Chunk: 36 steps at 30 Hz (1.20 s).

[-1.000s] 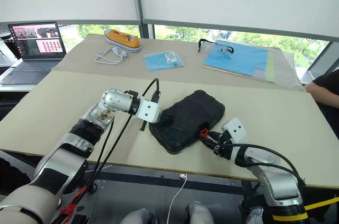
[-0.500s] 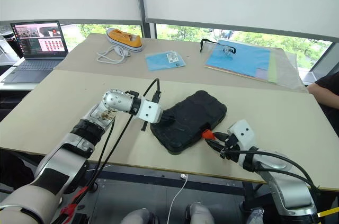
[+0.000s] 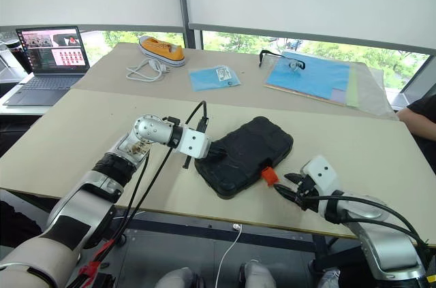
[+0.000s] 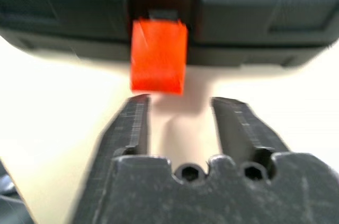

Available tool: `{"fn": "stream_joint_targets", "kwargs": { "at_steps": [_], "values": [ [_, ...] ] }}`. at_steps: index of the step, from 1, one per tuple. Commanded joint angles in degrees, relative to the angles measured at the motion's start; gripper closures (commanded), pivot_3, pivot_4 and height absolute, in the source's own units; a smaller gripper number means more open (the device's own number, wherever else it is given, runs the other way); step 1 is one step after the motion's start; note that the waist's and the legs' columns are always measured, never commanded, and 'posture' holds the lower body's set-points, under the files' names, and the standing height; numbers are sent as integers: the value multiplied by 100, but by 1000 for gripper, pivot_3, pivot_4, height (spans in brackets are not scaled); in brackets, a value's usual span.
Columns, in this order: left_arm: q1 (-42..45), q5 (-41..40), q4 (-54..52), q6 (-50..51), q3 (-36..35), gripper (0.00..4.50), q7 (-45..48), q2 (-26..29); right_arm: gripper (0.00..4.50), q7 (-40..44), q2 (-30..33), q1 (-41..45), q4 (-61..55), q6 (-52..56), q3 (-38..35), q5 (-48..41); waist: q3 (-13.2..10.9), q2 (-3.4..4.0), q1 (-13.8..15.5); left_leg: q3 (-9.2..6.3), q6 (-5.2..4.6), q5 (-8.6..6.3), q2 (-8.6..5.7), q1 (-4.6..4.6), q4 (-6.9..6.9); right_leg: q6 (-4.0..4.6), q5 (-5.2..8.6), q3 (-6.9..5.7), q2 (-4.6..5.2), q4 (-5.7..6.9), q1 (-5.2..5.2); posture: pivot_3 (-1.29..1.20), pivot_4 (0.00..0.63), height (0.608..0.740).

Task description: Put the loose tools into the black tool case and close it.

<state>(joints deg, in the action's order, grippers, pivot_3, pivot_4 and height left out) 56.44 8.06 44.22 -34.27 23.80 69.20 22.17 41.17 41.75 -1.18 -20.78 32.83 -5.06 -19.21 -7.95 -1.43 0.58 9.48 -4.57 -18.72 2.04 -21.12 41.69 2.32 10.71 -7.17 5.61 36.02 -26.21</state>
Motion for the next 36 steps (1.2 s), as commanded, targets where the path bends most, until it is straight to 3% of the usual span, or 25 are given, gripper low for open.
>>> {"fn": "stream_joint_targets", "kwargs": {
  "at_steps": [1, 2, 3, 10, 15, 26, 36],
  "values": [
    [-155, 474, 275, 66, 378, 4500, 84, -43, 3970, 34, 33, 150, 42, -196, 240, 227, 0, 0, 8, 0, 0, 0, 0, 0, 0, 0, 0, 0, 1, 0, 0, 0, 150, 718],
    [-154, 481, 273, 64, 378, 4500, 83, -55, 4345, 27, 12, 208, 98, -198, 322, 276, 0, 0, 8, 0, 0, 0, 0, 0, 0, 0, 0, 0, 1, 0, 0, 0, 150, 718],
    [-149, 489, 275, 62, 374, 4500, 84, -67, 4433, 26, -9, 272, 143, -168, 399, 307, 0, 0, 7, 0, 0, 0, 0, -2, 0, -1, -1, 0, 2, -1, 0, 0, 150, 718],
    [-104, 528, 298, 35, 393, 4500, 78, -190, 4433, -73, -279, 804, 455, -147, 893, 575, 3, -8, 5, 0, 3, 2, -1, -3, 0, -2, -1, -2, 3, -6, 1, 0, 150, 718],
    [-104, 579, 282, 29, 430, 4500, 59, -320, 4433, -132, -505, 1175, 746, -246, 1062, 786, 6, -16, -147, 2, -1, 0, 0, 2, 1, -16, -9, 4, 2, -5, 2, 0, 150, 718],
    [-72, 618, 350, -31, 388, 4500, 49, -310, 4433, 429, 402, 618, 329, 4, 525, 557, 9, -9, -63, 1, 15, 6, 10, 0, -6, 8, 4, -7, -2, -3, -4, 0, 150, 718],
    [-47, 648, 406, -54, 412, 4500, 5, -342, 4433, 364, 126, 1061, 281, 224, 880, 597, 9, -10, -64, 0, 7, -1, 8, -3, -8, 3, 3, -7, -2, -12, -5, 0, 150, 718]
  ]
}}
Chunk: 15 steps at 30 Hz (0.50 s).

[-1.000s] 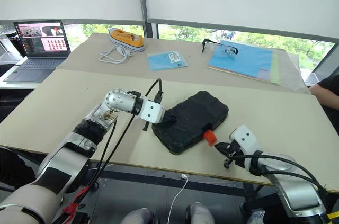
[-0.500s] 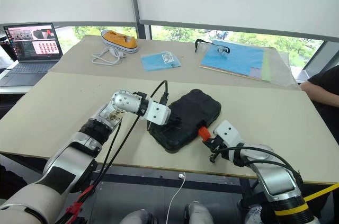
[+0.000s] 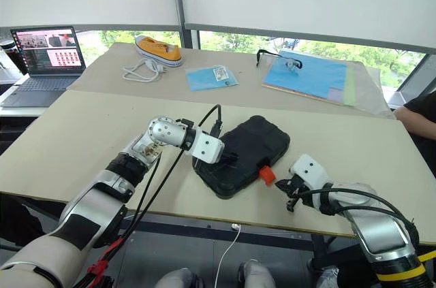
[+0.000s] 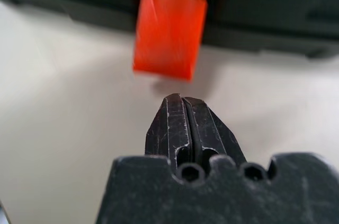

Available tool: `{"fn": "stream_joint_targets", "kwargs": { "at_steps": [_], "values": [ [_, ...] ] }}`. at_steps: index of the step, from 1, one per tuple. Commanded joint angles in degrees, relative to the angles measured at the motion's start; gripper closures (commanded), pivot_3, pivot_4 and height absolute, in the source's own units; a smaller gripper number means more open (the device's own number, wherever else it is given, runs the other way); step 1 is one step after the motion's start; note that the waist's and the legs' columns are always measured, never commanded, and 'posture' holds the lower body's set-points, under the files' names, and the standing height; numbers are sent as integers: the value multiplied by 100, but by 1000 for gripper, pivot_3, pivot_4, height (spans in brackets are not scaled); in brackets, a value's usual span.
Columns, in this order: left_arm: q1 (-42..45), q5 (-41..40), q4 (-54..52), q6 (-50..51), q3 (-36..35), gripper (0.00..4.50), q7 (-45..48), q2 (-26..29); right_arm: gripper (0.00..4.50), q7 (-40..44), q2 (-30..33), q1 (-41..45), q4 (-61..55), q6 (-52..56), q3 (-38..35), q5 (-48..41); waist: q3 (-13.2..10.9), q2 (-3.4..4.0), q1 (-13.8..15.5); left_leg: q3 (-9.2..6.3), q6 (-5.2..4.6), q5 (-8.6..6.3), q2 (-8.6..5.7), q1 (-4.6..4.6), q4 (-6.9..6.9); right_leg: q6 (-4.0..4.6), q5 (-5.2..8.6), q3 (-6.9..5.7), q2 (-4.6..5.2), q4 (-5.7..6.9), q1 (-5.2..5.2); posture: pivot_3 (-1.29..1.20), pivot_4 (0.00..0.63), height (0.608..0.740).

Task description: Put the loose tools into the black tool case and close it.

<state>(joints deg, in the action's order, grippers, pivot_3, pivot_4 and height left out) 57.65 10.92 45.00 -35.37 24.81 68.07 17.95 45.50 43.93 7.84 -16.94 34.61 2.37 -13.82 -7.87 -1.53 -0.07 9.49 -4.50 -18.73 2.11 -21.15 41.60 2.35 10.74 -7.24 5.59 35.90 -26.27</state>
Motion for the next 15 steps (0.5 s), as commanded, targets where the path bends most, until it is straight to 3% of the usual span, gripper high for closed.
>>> {"fn": "stream_joint_targets", "kwargs": {
  "at_steps": [1, 9, 15],
  "values": [
    [-168, 362, 327, 54, 310, 4500, 118, 86, 4433, -98, -146, 216, -58, 53, 215, 96, 0, 0, -4, 0, 0, 0, 0, 0, 0, 0, 0, 0, 0, 0, 0, 0, 150, 718],
    [-180, 370, 325, 31, 312, 4500, 106, 132, 4433, -212, -433, 483, 375, -108, 572, 417, 2, -6, -81, 1, 5, 3, 1, 5, 0, -3, -2, 2, 0, 2, 4, 0, 150, 718],
    [-217, 364, 320, 25, 329, 4500, 96, 146, 4433, -455, -945, 615, 477, -529, 263, 301, 1, -4, -91, 1, -6, -3, 8, 9, 0, -17, -11, 1, -2, 10, 1, 0, 150, 718]
  ]
}}
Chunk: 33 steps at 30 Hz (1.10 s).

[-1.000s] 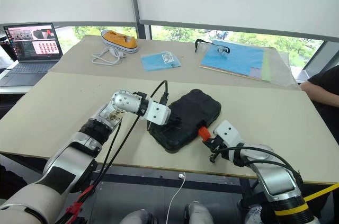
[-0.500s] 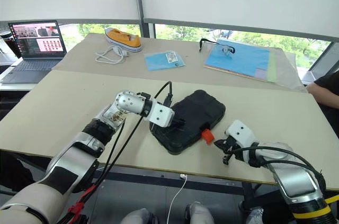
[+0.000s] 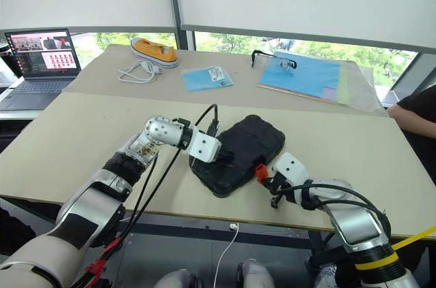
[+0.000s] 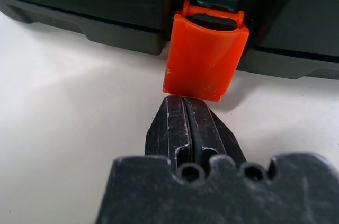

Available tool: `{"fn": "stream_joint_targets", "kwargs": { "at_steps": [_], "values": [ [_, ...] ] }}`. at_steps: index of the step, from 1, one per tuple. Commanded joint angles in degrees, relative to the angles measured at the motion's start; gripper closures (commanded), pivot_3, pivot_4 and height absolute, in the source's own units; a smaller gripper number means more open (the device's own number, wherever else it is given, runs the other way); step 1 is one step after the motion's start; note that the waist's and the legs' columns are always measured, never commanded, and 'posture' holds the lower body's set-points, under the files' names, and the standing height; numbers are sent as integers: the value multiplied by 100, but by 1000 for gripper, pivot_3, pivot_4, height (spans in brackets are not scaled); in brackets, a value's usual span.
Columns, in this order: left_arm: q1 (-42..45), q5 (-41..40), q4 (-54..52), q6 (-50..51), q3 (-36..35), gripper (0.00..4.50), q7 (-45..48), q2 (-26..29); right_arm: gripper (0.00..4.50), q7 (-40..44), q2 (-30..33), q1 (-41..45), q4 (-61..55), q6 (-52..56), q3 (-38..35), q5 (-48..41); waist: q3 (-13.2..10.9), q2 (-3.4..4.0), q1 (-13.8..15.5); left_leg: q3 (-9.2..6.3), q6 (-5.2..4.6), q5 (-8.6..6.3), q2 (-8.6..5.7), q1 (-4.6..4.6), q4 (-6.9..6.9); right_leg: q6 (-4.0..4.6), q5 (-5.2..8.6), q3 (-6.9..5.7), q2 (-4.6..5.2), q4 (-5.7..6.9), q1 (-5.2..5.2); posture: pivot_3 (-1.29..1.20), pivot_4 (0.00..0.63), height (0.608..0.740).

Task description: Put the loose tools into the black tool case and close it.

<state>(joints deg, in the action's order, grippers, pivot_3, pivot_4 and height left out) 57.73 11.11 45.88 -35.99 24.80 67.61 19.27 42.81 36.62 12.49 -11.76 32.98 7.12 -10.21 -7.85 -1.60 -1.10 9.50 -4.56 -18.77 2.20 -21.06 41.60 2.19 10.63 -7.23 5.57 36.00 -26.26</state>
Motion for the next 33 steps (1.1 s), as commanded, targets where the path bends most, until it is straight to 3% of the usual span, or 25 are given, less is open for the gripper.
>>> {"fn": "stream_joint_targets", "kwargs": {
  "at_steps": [1, 8, 18, 33],
  "values": [
    [-235, 355, 238, 76, 340, 4500, 138, 12, 4433, -221, -293, 154, -34, -449, -251, -81, -1, 4, 25, 0, 4, 2, 0, 0, 0, 1, 1, 0, 0, 5, -3, 0, 150, 718],
    [-224, 425, 320, 40, 393, 4500, 80, -43, 4433, -225, -494, 160, -122, -575, -232, -95, -1, 4, 3, 3, 40, 23, 2, -1, -2, 15, 7, 0, -5, 8, -4, 0, 150, 718],
    [-245, 586, 514, -147, 476, 4500, 14, 5, 4433, -76, -194, 282, -705, -366, -717, -416, -7, 16, 12, 3, 14, 8, 2, -4, -3, 15, 7, 0, -4, 9, -9, 0, 150, 718],
    [-275, 587, 598, -151, 466, 4500, 10, 31, 4433, -50, -273, 619, -719, -273, -519, -386, -7, 17, -9, 2, 8, 5, 3, -1, -7, 15, 7, 0, -6, 9, -9, 0, 150, 718]
  ]
}}
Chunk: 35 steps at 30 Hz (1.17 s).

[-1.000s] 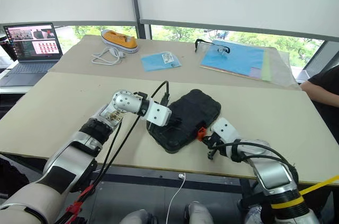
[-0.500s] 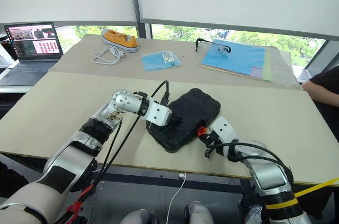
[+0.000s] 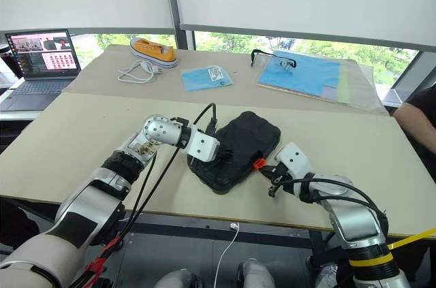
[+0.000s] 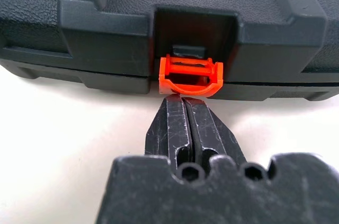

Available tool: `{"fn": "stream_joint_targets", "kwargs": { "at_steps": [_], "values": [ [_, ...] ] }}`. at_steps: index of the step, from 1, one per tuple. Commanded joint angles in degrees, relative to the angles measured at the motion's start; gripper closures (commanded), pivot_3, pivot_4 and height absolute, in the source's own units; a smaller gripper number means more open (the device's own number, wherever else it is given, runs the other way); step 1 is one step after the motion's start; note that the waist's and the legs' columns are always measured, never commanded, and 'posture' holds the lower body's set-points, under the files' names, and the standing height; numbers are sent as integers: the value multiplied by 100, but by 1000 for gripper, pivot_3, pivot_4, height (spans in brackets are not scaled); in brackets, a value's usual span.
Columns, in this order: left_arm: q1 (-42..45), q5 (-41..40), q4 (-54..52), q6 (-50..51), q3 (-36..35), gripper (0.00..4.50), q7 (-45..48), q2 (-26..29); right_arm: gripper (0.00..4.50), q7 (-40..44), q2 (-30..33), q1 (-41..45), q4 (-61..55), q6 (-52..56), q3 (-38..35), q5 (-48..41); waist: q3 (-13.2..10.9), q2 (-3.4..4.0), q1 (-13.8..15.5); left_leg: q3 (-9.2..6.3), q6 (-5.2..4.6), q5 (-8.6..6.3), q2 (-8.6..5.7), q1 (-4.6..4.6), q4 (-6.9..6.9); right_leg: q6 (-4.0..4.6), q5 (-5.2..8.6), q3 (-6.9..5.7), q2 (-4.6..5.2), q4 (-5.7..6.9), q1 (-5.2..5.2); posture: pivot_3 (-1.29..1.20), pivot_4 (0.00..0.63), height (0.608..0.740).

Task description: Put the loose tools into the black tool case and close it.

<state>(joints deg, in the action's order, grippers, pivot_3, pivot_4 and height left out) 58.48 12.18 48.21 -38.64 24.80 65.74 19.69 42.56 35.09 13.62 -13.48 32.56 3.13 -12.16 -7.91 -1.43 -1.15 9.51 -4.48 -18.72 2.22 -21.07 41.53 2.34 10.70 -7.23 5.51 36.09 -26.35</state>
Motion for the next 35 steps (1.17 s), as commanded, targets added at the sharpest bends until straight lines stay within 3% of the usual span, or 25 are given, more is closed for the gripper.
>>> {"fn": "stream_joint_targets", "kwargs": {
  "at_steps": [1, 7, 13, 14, 17, 18, 23, 27, 28, 29, 35],
  "values": [
    [-359, 473, 355, 121, 466, 4500, 204, -7, 4433, -23, -121, 539, -536, -241, -98, -168, 0, 1, -18, 0, 0, 0, 1, 1, -1, 0, 0, 0, -1, 0, 0, 0, 150, 718],
    [-412, 427, 284, 169, 461, 4500, 241, 11, 4433, 115, 150, 773, -404, -462, 124, 197, 5, 9, -27, 1, 2, 2, 2, 17, -22, 0, 0, 2, -4, -2, 5, 0, 150, 718],
    [-440, 342, 257, 431, 289, 4500, 173, 81, 4433, 160, 154, 746, -401, -197, -89, -37, 15, 9, 69, 4, 48, 28, -2, 24, -53, 30, 19, -4, -3, -10, 9, 0, 150, 718],
    [-455, 227, 204, 622, 180, 4500, 208, 121, 4181, 192, 175, 713, -471, -26, -277, -224, 15, 9, 70, 4, 49, 29, -3, 23, -55, 31, 19, -4, -2, -10, 9, 0, 150, 718],
    [-540, -571, -217, 1709, -429, 3842, 624, 364, 3525, 657, 534, 416, -608, 239, -921, -860, 12, 7, 54, 5, 45, 27, -4, 20, -51, 27, 17, -4, 0, -9, 9, 0, 150, 718],
    [-590, -828, -430, 2119, -624, 3417, 772, 495, 3069, 860, 688, 308, -647, 289, -1139, -1084, 9, 3, 20, 4, 43, 25, -4, 18, -52, 26, 16, -4, 0, -10, 6, 0, 150, 718],
    [-1054, -2434, -2113, 4740, -1776, 1793, 1705, 1807, 1401, 2089, 1868, -12, -350, 819, -2364, -2135, -22, 18, -112, 3, 71, 42, -1, 22, -78, 30, 19, 5, -19, -9, -8, 0, 150, 718],
    [-1480, -3518, -3462, 6652, -2632, 537, 1938, 2903, 75, 3049, 2682, -253, -28, 901, -2754, -2495, -83, -1, -67, 2, 94, 56, 15, -7, -81, 38, 25, -3, -34, -5, -41, 0, 150, 718],
    [-1615, -3700, -3688, 6959, -2820, 148, 1914, 3113, 0, 3186, 2813, -303, 36, 864, -2759, -2502, -85, -2, -25, 2, 98, 58, 16, -14, -80, 38, 25, -2, -34, -4, -47, 0, 150, 718],
    [-1806, -3832, -3902, 7138, -2998, 33, 1912, 3303, 0, 3300, 2897, -341, 94, 820, -2758, -2511, -85, -2, 14, 2, 98, 59, 16, -13, -78, 38, 25, -2, -33, -5, -47, 0, 150, 718],
    [-2550, -4071, -4585, 7295, -3412, 33, 1615, 3575, 0, 3440, 2891, -259, 214, 711, -2652, -2600, -100, 19, 135, 4, 86, 51, -2, -9, -75, 34, 27, 2, -10, -18, -32, 0, 150, 718]
  ]
}}
